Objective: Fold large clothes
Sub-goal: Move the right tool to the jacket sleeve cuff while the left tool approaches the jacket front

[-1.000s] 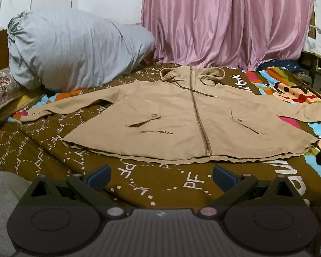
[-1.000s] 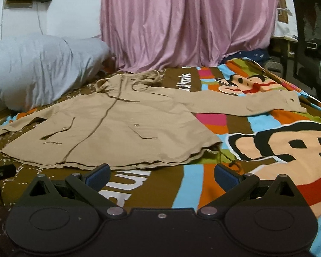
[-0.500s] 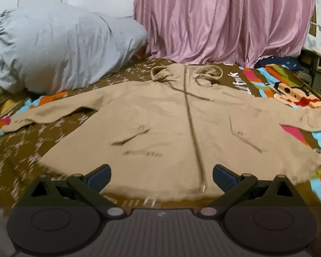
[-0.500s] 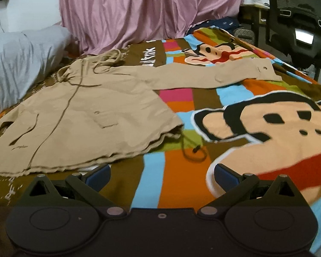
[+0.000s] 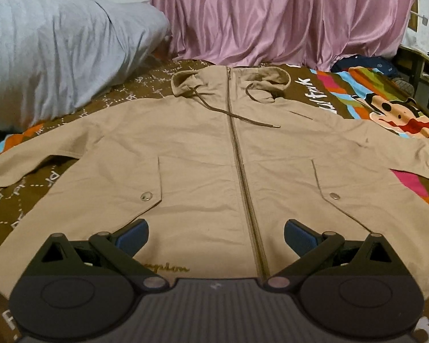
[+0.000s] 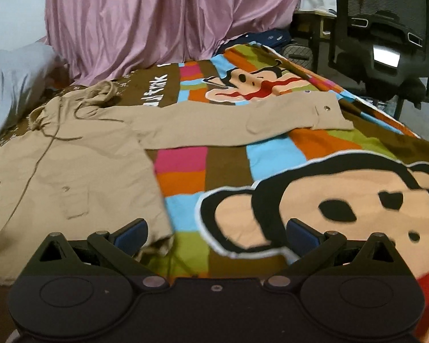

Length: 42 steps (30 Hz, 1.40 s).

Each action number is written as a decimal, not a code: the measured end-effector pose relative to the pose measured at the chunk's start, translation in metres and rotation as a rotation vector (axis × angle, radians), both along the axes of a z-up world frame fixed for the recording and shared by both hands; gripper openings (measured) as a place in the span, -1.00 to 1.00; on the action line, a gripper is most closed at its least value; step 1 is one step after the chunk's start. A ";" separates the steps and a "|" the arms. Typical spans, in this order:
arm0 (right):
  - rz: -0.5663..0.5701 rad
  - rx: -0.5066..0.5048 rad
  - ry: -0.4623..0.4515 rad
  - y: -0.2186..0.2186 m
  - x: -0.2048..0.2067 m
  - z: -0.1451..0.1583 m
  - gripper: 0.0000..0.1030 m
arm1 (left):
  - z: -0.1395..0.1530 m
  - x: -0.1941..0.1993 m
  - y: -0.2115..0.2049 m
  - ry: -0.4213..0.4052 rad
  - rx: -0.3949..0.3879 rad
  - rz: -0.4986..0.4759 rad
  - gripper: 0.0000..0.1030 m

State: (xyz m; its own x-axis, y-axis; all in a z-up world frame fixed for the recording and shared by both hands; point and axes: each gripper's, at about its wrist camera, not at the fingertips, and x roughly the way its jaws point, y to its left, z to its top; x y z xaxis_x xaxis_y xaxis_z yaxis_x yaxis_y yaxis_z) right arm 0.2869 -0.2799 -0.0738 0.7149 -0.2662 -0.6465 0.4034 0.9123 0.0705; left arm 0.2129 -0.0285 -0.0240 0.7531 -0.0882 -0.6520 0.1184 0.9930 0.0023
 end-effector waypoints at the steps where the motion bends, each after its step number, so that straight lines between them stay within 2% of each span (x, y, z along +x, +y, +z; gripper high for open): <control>1: -0.003 0.015 -0.017 -0.005 0.003 0.000 0.99 | -0.004 0.002 0.001 -0.003 -0.007 -0.013 0.99; 4: 0.013 0.105 -0.129 -0.027 0.005 -0.002 0.99 | -0.019 0.003 0.008 -0.040 -0.024 -0.045 0.99; 6: 0.009 0.132 -0.169 -0.042 0.010 -0.003 0.99 | -0.026 0.002 0.010 -0.050 -0.004 -0.055 0.99; 12: -0.077 0.191 -0.175 -0.100 0.047 0.000 0.99 | -0.037 0.014 0.020 0.020 -0.058 -0.037 0.99; 16: -0.200 0.215 -0.156 -0.147 0.080 -0.008 0.99 | -0.043 0.019 0.028 0.047 -0.094 -0.019 0.99; 18: -0.276 0.205 -0.147 -0.169 0.096 -0.010 0.99 | -0.044 0.018 0.027 0.044 -0.089 -0.020 0.99; 22: -0.322 0.162 -0.183 -0.202 0.122 -0.012 0.99 | -0.047 0.016 0.024 0.035 -0.072 -0.020 0.99; 24: -0.364 0.186 -0.165 -0.214 0.130 -0.016 0.99 | -0.048 0.016 0.023 0.039 -0.068 -0.019 0.99; 26: -0.410 0.256 -0.150 -0.228 0.135 -0.025 0.99 | -0.048 0.017 0.021 0.042 -0.060 -0.020 0.99; 30: -0.472 0.383 -0.169 -0.245 0.138 -0.043 0.99 | -0.049 0.016 0.022 0.040 -0.066 -0.020 0.99; 34: -0.546 0.447 -0.224 -0.255 0.139 -0.057 0.99 | -0.049 0.016 0.022 0.040 -0.069 -0.020 0.99; 38: -0.580 0.430 -0.288 -0.260 0.142 -0.057 0.99 | -0.049 0.016 0.022 0.039 -0.069 -0.020 0.99; 42: -0.623 0.366 -0.301 -0.261 0.149 -0.057 0.83 | -0.049 0.016 0.022 0.038 -0.070 -0.020 0.99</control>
State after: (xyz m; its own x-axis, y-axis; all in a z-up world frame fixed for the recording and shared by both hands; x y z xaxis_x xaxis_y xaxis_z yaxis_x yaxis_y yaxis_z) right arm 0.4357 -0.5407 -0.1308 0.6619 -0.4836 -0.5727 0.7496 0.4213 0.5105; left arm 0.2287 -0.0062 -0.0728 0.7253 -0.1495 -0.6720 0.1370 0.9880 -0.0720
